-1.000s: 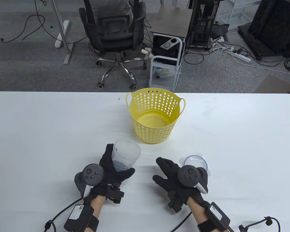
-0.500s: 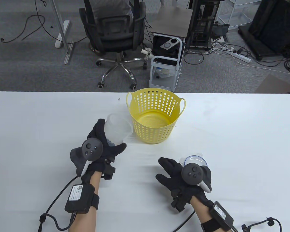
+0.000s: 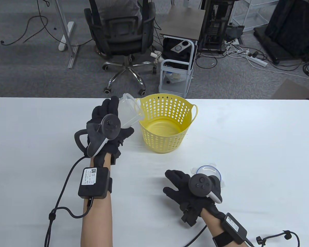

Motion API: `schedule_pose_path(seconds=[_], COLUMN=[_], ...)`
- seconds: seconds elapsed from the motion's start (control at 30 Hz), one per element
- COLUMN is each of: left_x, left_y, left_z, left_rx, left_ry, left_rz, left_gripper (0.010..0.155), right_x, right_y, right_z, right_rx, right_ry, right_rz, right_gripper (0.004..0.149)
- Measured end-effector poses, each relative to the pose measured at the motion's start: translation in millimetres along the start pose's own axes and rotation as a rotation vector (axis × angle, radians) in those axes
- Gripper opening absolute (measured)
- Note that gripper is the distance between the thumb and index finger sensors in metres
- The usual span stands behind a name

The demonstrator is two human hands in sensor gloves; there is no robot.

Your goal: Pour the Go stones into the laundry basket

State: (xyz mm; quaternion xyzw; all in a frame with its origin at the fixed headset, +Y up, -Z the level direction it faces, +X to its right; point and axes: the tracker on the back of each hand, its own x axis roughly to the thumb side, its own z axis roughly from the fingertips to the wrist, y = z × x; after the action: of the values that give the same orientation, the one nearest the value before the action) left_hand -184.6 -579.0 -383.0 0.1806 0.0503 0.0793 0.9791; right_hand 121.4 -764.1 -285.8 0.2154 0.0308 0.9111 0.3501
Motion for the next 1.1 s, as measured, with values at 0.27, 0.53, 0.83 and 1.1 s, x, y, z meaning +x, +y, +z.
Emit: schedule_pose_path(seconds=[0.27,0.53,0.83,1.1], left_x=[10,24,42,50], left_y=[9,17,14,10], left_z=[-20,-29,-27,-21], left_rx=[0.003,-0.018,0.010,0.038], left_ry=[-0.003,-0.040,-0.036,-0.068], left_rz=[-0.117,-0.253,-0.347,-0.423], left_gripper=[0.126,0.126,0.125,0.125], right_x=[-2,-1,3,6], right_y=[0,-1,1,4], right_z=[-2,-3,-1,-1], right_rx=[-0.010,-0.015,0.001,0.022], right_ry=[-0.007,-0.010,-0.034,-0.047], right_rz=[-0.009,-0.012,0.022,0.044], right_gripper=[0.072,0.072,0.072,0.072])
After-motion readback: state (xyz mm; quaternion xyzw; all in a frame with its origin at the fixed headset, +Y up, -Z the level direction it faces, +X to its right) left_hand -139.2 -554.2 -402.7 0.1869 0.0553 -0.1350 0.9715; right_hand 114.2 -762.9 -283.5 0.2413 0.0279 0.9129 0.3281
